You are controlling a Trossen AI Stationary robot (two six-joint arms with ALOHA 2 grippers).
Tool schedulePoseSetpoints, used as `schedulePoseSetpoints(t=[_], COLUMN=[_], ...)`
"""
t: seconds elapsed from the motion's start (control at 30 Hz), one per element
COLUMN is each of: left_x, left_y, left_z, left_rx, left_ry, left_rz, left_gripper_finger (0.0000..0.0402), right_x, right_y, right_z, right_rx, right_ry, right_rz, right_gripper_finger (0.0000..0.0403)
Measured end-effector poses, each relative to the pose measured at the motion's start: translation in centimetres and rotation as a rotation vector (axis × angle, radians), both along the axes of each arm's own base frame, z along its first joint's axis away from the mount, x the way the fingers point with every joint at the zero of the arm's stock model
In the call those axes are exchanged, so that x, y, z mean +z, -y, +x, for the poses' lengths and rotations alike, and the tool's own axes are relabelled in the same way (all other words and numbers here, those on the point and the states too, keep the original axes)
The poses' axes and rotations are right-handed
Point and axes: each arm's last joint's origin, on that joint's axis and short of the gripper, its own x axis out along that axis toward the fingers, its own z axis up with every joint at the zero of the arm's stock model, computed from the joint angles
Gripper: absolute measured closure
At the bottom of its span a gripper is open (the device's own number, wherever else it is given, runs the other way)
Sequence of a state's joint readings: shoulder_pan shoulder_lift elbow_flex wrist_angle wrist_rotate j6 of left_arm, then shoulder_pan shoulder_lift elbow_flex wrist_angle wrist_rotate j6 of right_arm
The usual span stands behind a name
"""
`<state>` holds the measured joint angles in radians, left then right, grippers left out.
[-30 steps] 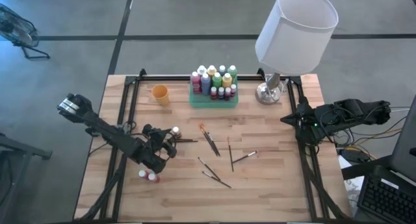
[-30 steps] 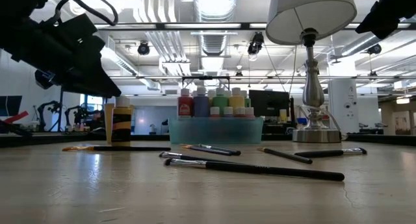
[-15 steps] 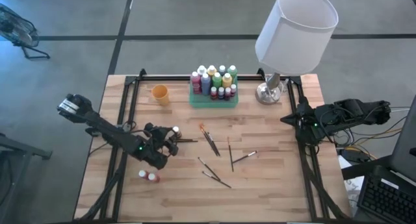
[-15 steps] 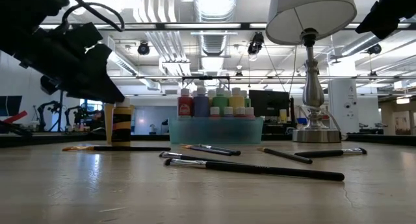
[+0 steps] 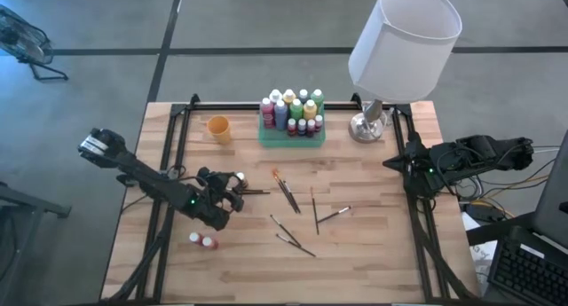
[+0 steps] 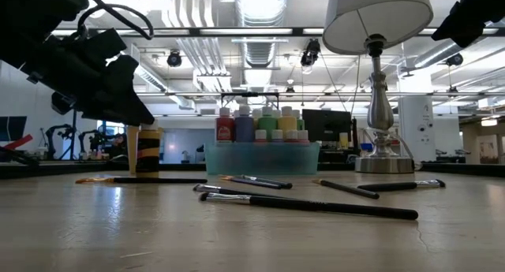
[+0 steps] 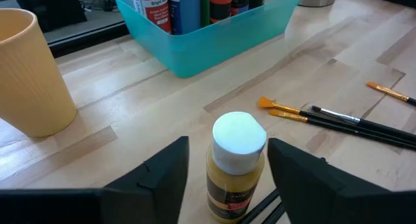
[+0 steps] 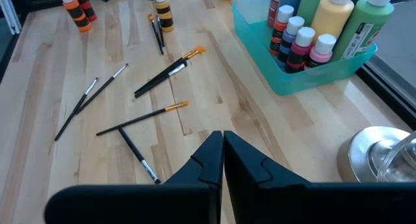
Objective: Pick & Place Paint Supplies
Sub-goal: Put the small yellow paint bottle into the green bin
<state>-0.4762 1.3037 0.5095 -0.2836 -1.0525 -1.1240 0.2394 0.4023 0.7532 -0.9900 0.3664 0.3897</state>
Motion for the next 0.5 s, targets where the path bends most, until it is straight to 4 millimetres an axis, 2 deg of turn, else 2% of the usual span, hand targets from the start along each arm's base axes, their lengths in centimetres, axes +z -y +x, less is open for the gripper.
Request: schedulePoseSetpoints(t=[0.17, 0.5], left_x=[-0.02, -0.13], left_y=[-0.11, -0.72], left_z=[0.04, 0.26], left_rx=[0.003, 0.035], left_ry=[-0.003, 0.012], left_rz=[-0.003, -0.010], left_gripper_finger=[0.0162, 0.0163], right_x=[0.00, 0.00], right_y=[0.00, 0.00], right_z=[0.00, 0.00], right_rx=[0.000, 0.000], right_ry=[0.000, 0.000], right_rz=[0.000, 0.000], right_gripper_finger=[0.0394, 0.0394])
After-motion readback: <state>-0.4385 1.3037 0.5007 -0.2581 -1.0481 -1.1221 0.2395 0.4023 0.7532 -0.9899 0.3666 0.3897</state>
